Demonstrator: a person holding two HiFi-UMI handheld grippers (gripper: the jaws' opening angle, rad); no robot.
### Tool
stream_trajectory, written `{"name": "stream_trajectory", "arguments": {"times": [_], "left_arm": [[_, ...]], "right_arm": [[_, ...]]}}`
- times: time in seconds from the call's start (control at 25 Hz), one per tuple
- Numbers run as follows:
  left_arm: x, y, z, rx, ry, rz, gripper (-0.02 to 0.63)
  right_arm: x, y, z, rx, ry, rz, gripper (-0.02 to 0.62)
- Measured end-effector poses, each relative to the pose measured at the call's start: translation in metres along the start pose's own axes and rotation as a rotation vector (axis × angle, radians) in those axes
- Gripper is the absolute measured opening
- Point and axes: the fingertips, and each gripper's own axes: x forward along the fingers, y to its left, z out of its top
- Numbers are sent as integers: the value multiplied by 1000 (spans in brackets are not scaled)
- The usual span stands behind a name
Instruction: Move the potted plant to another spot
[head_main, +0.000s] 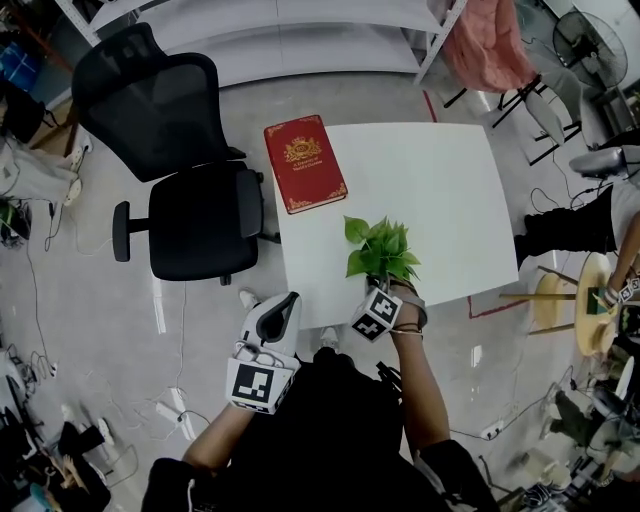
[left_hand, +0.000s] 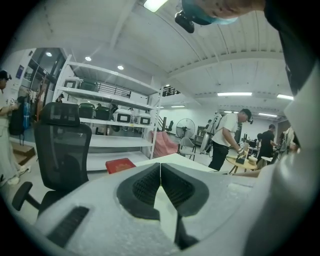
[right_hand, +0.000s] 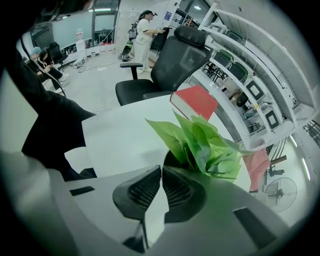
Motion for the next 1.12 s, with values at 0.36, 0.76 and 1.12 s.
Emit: {"name": "stream_trajectory", "arguments": {"times": [0.36, 0.76, 1.12], "left_arm": [[-25, -6, -9, -34, -31, 100, 18], [-70, 0, -23, -67, -61, 226, 18], [-101, 8, -38, -88, -77, 282, 18]], "right_arm": [[-6, 22, 6, -102, -41, 18, 14], [-12, 64, 29, -212, -92, 59, 14], [-16, 100, 55, -293, -119, 86, 14]]}}
